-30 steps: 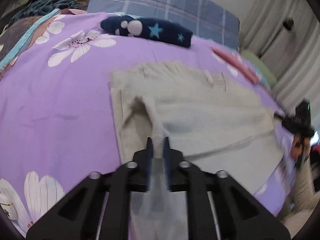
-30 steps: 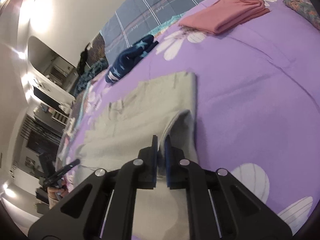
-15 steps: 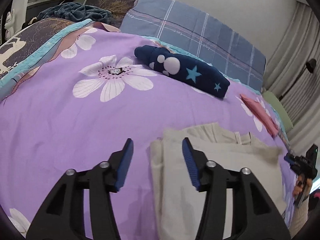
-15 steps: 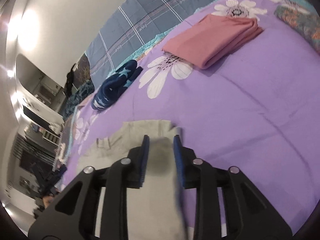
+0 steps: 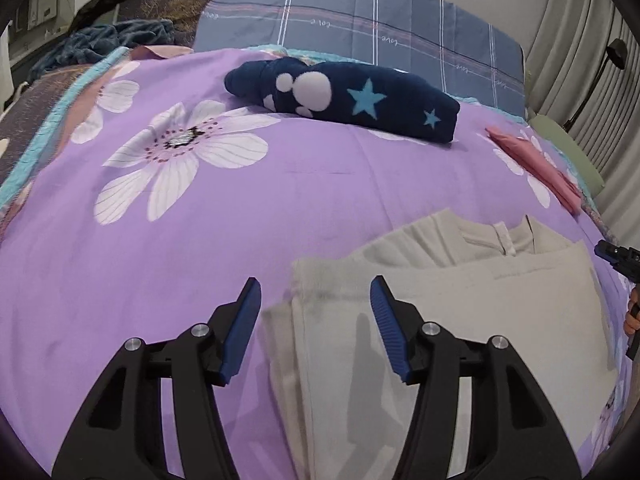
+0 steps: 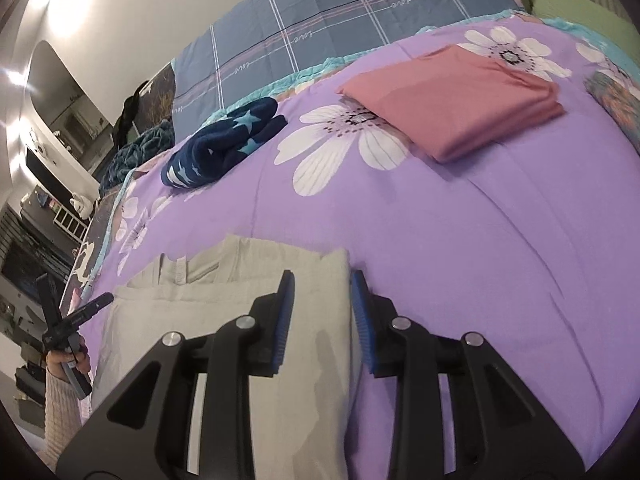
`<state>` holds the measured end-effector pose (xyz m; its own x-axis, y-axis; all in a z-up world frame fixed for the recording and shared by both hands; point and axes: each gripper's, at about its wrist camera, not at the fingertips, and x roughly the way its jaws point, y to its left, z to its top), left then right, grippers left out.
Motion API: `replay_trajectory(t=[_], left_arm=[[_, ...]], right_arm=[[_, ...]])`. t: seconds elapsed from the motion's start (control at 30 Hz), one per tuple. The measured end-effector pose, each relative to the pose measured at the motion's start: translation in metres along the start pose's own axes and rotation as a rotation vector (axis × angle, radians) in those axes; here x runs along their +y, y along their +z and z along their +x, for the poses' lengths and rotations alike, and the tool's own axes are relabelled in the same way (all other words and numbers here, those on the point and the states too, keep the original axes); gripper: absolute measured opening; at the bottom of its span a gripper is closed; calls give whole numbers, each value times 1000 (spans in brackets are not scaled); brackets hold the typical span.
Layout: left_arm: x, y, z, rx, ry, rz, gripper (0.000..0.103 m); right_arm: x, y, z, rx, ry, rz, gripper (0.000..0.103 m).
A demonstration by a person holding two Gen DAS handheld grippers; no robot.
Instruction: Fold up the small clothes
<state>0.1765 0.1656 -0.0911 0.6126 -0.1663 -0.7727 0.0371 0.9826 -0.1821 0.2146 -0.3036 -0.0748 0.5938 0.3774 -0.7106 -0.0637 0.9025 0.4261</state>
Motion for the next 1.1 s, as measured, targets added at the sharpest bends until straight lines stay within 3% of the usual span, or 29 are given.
replay_trajectory(t=[0.1,0.53,0.57,0.6,0.63,0.67,0.7,1.1], left_arm=[[0,8,7,10,-12,1,50],[9,5,15,33,-53,-1,50],[9,4,15,32,-53,4,50],[8,3,16,28,-49,9,45],[8,3,16,18,-48,15,37],[7,3,15,7,-49,22,21],[7,3,13,-7,-44,24,12],[-11,16,-42,-189,-63,104,8]], right_arm=[[2,9,12,23,-17,-18,31],[0,12,36,79,-40,-48,31],[2,12,38,86,-42,-61,26],[3,12,39,88,-45,-72,19],[4,12,40,85,-57,-80,5],[4,12,39,77,-55,-77,5],[4,13,36,66,-46,-69,5],[18,21,-6,-52,20,-80,5]])
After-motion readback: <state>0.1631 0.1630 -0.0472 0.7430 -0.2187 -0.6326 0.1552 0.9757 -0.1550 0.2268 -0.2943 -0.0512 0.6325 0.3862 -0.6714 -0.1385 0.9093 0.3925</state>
